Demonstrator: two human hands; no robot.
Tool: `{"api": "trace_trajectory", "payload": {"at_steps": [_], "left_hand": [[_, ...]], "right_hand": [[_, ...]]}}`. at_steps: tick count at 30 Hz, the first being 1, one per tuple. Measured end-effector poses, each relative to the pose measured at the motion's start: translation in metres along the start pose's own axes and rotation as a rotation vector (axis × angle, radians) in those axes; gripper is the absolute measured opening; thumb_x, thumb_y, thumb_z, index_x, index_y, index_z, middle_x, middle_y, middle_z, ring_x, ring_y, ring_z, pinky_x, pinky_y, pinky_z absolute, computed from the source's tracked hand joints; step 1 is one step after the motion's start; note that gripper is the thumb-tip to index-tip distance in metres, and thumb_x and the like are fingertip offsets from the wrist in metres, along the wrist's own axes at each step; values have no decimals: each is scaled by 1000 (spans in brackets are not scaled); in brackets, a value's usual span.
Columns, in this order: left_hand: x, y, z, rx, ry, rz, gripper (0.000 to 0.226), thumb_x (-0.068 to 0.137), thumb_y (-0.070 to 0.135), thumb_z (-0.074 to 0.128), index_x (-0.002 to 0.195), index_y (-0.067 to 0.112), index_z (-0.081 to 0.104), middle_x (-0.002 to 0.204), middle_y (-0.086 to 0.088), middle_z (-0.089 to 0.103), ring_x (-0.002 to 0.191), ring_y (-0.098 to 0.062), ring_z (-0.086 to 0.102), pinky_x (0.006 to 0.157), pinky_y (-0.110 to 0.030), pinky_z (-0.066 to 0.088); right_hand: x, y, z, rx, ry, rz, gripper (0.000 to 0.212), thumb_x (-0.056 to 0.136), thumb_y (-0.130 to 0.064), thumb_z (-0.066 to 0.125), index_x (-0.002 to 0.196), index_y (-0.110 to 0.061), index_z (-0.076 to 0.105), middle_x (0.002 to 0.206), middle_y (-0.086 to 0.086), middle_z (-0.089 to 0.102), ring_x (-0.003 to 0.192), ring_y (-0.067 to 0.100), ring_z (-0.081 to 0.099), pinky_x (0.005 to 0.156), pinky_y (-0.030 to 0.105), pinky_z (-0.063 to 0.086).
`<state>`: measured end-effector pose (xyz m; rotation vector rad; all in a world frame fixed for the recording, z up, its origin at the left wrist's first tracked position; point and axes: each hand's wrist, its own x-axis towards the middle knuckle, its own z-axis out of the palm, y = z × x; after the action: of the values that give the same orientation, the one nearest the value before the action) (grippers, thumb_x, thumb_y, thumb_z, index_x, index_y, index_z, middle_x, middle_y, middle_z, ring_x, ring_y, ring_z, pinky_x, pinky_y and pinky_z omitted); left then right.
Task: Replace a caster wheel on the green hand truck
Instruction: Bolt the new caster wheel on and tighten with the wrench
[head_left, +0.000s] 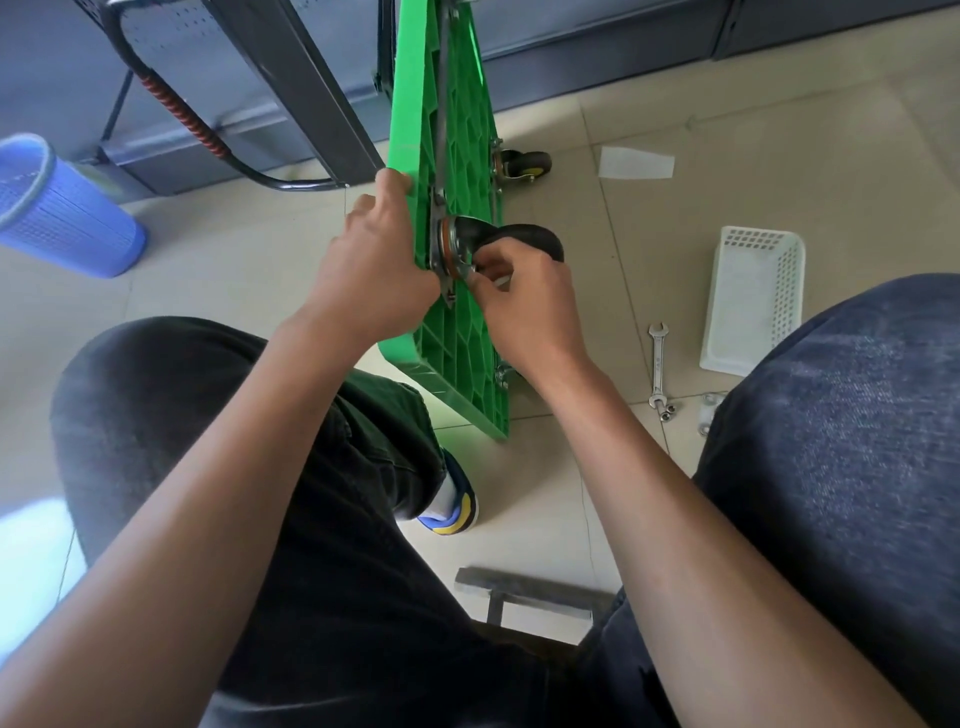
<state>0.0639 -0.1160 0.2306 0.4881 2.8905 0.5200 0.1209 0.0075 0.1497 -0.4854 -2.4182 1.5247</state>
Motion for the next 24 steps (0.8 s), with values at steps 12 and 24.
{"api": "trace_trajectory", "payload": {"at_steps": [12,24], "left_hand": [[2,-5,4,-136,100,-54,70,76,4,70,137,20,39,121,-3,51,103,-26,52,77,-35,38],[-3,1,1,-136,164,-83,72,76,8,75,140,19,45,119,-9,61,120,-26,55,90,-44,50]], "right_hand": [[4,-10,-2,52,25,-17,15,94,-16,70,108,-12,76,90,-8,70,82,5,65,68,8,46],[2,-8,1,60,16,-19,14,96,-16,69,107,-12,76,87,-7,70,73,3,62,63,8,44]]}}
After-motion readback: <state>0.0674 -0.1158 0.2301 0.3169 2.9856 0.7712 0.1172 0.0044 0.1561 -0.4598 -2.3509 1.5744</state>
